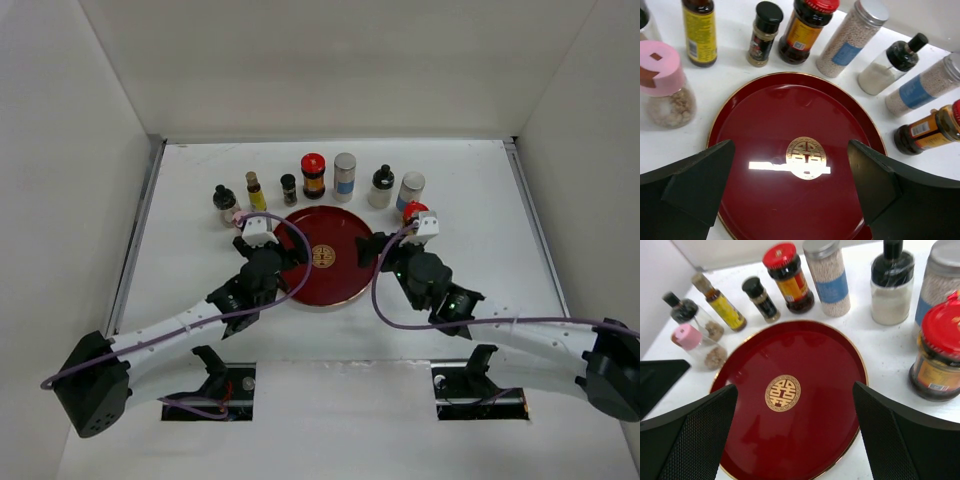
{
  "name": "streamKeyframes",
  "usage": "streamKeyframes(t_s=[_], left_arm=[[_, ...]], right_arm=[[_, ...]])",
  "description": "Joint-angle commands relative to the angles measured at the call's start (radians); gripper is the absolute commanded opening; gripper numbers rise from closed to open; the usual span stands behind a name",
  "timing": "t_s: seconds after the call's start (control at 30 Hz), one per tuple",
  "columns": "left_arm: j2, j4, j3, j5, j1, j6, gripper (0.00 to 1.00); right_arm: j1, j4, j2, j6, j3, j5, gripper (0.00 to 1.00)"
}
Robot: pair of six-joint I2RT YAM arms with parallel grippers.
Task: Organize the condiment bottles
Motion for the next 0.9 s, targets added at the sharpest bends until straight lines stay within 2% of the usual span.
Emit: streamKeyframes(t_s=[0.0, 0.07, 0.1, 0.17, 0.23, 0.3, 0.37, 0.47, 0.53, 0.6, 0.67, 0.77, 0.8, 0.87], left_arm=[[0.013, 0.159, -0.005, 0.005, -0.013, 0.033, 1.0], [0.03, 0.181, 0.005, 0.007, -0.021, 0.039, 1.0], [0.038, 0.185, 0.008, 0.007, -0.024, 0.043, 1.0], [0.067, 0.211, 0.015, 0.016, -0.038, 0.057, 1.0], [0.105, 0.256, 0.018, 0.031, -0.042, 0.082, 1.0], [0.133, 0.3, 0.021, 0.057, -0.047, 0.109, 1.0], [0.147, 0.335, 0.015, 0.076, -0.058, 0.109, 1.0], [0.162, 0.389, 0.0, 0.117, -0.064, 0.111, 1.0], [0.168, 0.431, -0.021, 0.154, -0.059, 0.1, 1.0], [0.173, 0.49, -0.055, 0.188, -0.058, 0.09, 0.99], [0.176, 0.54, -0.081, 0.218, -0.056, 0.08, 0.86], [0.19, 0.569, -0.094, 0.254, -0.05, 0.073, 0.6], [0.191, 0.567, -0.097, 0.261, -0.049, 0.071, 0.55], [0.196, 0.573, -0.107, 0.277, -0.05, 0.071, 0.53]], right_arm=[[0.008, 0.007, -0.08, -0.034, 0.001, 0.028, 1.0], [0.0, -0.009, -0.111, -0.044, 0.007, 0.024, 1.0], [-0.004, -0.015, -0.127, -0.054, 0.012, 0.016, 0.92], [-0.027, -0.033, -0.158, -0.069, 0.03, 0.024, 0.55], [-0.052, -0.093, -0.183, -0.066, 0.071, 0.03, 0.36], [-0.087, -0.156, -0.19, -0.064, 0.119, 0.036, 0.26], [-0.145, -0.216, -0.183, -0.069, 0.168, 0.048, 0.23], [-0.251, -0.285, -0.154, -0.06, 0.219, 0.051, 0.26], [-0.32, -0.315, -0.116, -0.054, 0.243, 0.051, 0.43], [-0.366, -0.334, -0.068, -0.064, 0.265, 0.05, 0.67], [-0.403, -0.355, -0.019, -0.071, 0.288, 0.044, 0.83], [-0.438, -0.403, 0.079, -0.072, 0.332, -0.017, 0.94], [-0.448, -0.409, 0.104, -0.071, 0.337, -0.036, 0.96], [-0.454, -0.411, 0.156, -0.068, 0.342, -0.064, 0.99]])
